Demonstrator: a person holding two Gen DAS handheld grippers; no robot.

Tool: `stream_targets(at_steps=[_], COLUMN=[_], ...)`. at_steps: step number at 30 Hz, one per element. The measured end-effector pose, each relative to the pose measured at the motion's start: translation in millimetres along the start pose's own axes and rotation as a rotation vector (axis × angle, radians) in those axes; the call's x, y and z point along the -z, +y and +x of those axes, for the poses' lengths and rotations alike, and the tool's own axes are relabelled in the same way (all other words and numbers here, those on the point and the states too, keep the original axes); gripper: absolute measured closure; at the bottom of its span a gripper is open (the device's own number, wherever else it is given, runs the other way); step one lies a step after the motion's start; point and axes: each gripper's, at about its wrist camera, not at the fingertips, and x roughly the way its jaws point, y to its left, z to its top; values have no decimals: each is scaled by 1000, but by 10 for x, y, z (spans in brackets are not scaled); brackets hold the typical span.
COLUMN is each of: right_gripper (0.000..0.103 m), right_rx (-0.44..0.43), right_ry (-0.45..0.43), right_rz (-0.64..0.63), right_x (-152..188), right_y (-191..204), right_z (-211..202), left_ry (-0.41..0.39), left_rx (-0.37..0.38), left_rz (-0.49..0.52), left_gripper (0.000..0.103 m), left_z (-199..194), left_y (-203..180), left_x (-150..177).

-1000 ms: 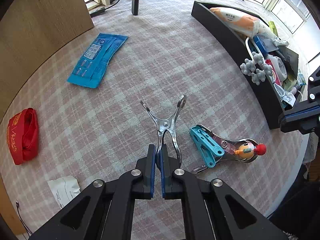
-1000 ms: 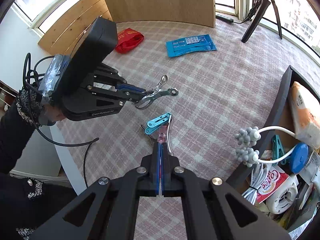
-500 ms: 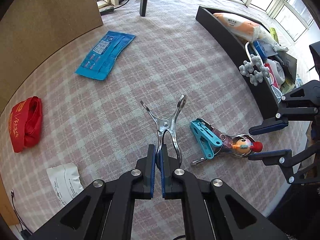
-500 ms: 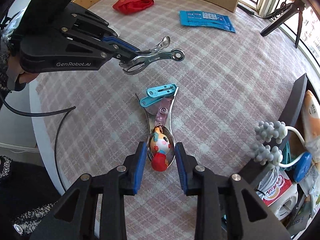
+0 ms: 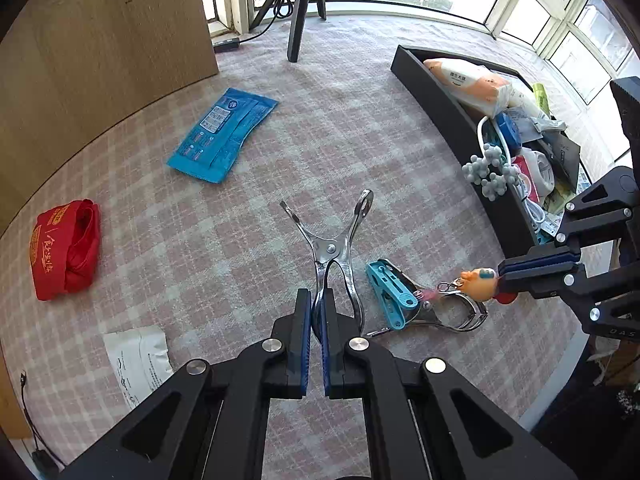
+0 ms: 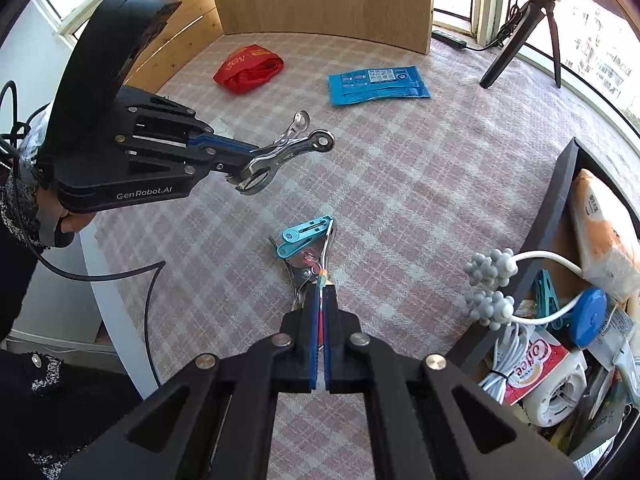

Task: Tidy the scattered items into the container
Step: 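Hold the metal clip with the left gripper while the right pulls the doll keychain free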

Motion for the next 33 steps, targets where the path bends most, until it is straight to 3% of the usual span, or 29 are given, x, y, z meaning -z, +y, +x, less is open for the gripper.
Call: stream_targets(at_steps=[4,9,10,14,21,25,29,33], right_gripper=[102,96,92,62,62,77,77,77], right_rx=[7,-3,-2,24,117,116,34,23], right_ry=[-46,22,31,64,124,142,122,62], right_rz=[54,15,-8,-98,-223,-208,-119,-80], right_x=[8,110,138,130,75,68,34,16], right_y=[-113,21,74,322,536,502,366,295], right_z=[-155,21,37,313,664,713,595,379], left_ry=[-45,-52,-52,-51,-55,-57,-57,-60], left_rx=[14,20,20,24,16,18,15,13], left_rz=[27,52,52,41,-2,-29,-41,-48], left_gripper=[99,99,99,99,99,99,99,99], left_z=[-106,-105,-101,-110,-161,-164,-174,-205], left_y=[-163,-312,-323,-319,-184,-112,-80,-63], left_x=[-130,-217,-218,-183,-66,-2,40,54])
